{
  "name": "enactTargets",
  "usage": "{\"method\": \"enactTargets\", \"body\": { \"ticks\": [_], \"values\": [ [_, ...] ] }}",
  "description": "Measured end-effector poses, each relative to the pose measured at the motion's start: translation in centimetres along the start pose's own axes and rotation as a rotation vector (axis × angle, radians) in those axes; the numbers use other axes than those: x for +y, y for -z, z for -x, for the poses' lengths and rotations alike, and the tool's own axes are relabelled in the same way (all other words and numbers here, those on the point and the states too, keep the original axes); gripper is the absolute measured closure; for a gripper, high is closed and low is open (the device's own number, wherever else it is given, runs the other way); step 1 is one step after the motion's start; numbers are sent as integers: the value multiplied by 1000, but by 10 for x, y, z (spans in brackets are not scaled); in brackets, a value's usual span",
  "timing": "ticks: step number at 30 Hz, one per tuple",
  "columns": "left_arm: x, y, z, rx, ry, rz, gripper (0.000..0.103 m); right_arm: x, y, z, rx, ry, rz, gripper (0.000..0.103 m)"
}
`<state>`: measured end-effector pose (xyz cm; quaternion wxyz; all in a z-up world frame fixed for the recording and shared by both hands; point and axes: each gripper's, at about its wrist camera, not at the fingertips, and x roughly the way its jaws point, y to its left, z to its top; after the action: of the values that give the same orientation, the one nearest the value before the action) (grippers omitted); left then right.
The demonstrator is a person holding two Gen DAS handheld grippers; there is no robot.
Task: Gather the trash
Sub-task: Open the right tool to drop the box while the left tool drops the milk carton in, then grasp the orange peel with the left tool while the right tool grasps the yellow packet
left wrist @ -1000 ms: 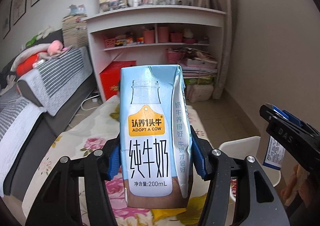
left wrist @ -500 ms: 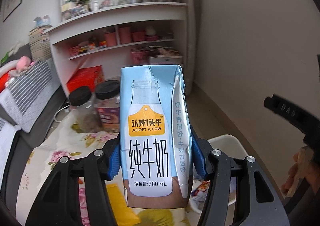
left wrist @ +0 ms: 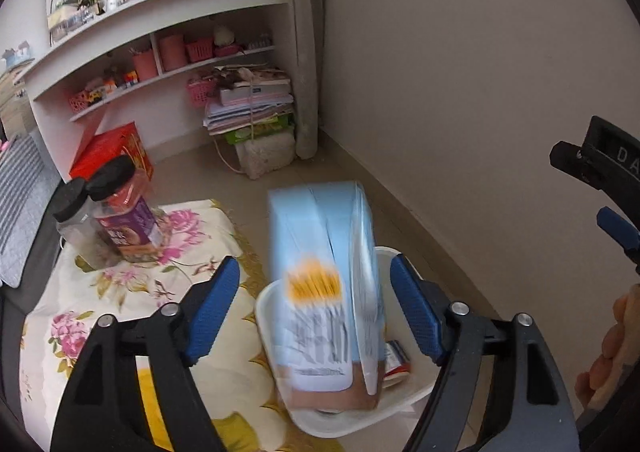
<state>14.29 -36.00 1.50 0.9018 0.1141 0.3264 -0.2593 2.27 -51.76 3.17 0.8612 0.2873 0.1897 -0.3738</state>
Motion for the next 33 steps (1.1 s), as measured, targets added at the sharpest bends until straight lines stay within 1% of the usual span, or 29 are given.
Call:
{"method": "enactTargets", "body": {
  "ticks": [2,4,7,8,11,15,20,28,33],
  "values": [
    [-1,1,0,8,0,11,27,1,0,1,-2,-8,3,15],
    [2,5,2,12,-18,22,27,7,1,2,-13,-8,15,14],
    [12,15,10,11,-47,56,26,18,5,8,-29,-17,43,9],
    [17,18,14,7,-56,71,24,23,8,11,-36,-21,62,9],
    [31,24,23,-6,-84,93,21,40,18,18,-54,-26,127,7],
    [55,34,33,-13,-138,103,21,62,30,20,-32,-56,196,7],
    [89,46,41,-1,-193,128,21,85,47,29,-31,-87,271,7],
    [142,67,45,42,-271,153,21,128,78,34,18,-139,381,7],
    [168,79,42,80,-303,155,21,161,109,37,74,-203,459,7]
  ]
}}
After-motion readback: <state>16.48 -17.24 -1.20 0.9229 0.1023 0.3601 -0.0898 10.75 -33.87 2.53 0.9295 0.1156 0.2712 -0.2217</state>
